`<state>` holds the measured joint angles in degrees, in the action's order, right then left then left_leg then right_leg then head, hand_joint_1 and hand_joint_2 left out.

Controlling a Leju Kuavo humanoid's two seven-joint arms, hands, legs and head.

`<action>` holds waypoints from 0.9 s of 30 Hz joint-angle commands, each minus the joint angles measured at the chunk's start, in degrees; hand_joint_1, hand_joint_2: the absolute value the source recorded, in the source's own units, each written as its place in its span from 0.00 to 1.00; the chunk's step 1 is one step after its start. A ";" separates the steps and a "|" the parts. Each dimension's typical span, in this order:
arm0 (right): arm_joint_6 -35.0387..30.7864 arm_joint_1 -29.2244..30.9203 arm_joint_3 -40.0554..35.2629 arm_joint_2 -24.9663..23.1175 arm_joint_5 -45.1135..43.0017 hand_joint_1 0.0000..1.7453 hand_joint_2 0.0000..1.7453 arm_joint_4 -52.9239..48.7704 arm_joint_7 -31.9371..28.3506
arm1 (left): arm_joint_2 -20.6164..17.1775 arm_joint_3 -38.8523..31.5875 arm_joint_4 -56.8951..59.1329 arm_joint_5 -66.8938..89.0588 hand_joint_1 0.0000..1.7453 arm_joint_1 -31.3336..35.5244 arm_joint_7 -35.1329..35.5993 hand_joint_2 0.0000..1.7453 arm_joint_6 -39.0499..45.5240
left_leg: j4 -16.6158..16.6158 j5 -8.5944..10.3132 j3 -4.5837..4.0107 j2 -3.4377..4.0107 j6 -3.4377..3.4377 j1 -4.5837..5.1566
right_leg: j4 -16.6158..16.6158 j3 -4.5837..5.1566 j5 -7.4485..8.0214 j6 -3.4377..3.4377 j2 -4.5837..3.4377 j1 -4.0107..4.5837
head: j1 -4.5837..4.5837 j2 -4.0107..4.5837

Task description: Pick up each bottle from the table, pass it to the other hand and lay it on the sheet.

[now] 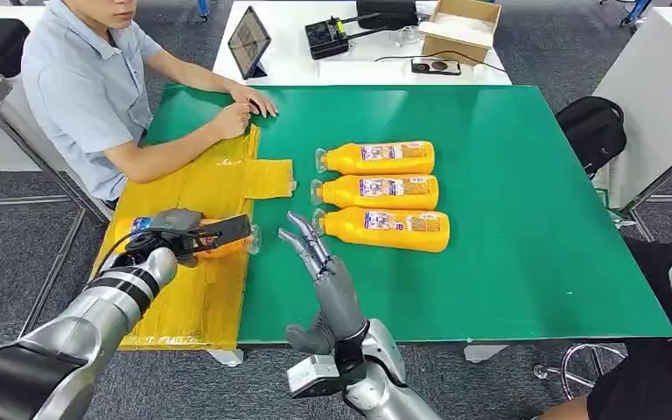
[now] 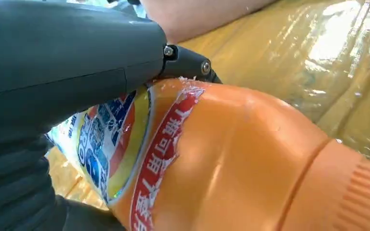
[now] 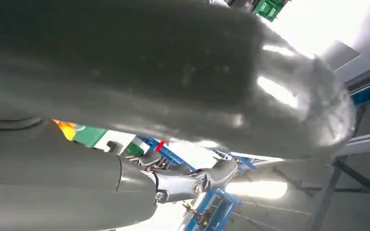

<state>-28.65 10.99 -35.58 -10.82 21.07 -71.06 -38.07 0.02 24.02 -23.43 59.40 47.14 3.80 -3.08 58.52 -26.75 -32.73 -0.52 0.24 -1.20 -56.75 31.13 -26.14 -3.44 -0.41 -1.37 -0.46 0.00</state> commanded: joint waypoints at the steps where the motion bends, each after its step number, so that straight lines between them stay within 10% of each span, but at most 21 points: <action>1: -11.35 -10.31 4.35 4.32 11.13 0.00 1.00 -16.71 -1.93 | 8.93 -17.99 -63.13 -68.23 0.00 -34.62 -34.39 1.00 9.04 | -0.03 0.04 0.03 0.02 -0.08 -0.02 | 0.07 -0.05 0.06 0.13 0.05 0.05 | 0.00 0.00; 27: -11.35 -10.45 7.10 5.01 12.91 0.00 1.00 -15.99 -1.93 | 8.58 -18.19 -65.09 -68.79 0.00 -36.62 -34.61 1.00 9.40 | 0.04 0.02 -0.09 -0.07 -0.04 0.03 | -0.04 0.06 -0.03 0.09 0.13 -0.01 | 0.00 0.00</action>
<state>-36.79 12.25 -41.90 -7.45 15.76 -72.06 -38.07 0.88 12.83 -43.27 23.05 35.09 -28.04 -4.36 58.52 -26.73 -32.71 -0.52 0.27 -1.19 -56.75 31.11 -26.14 -3.44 -0.41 -1.38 -0.46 0.00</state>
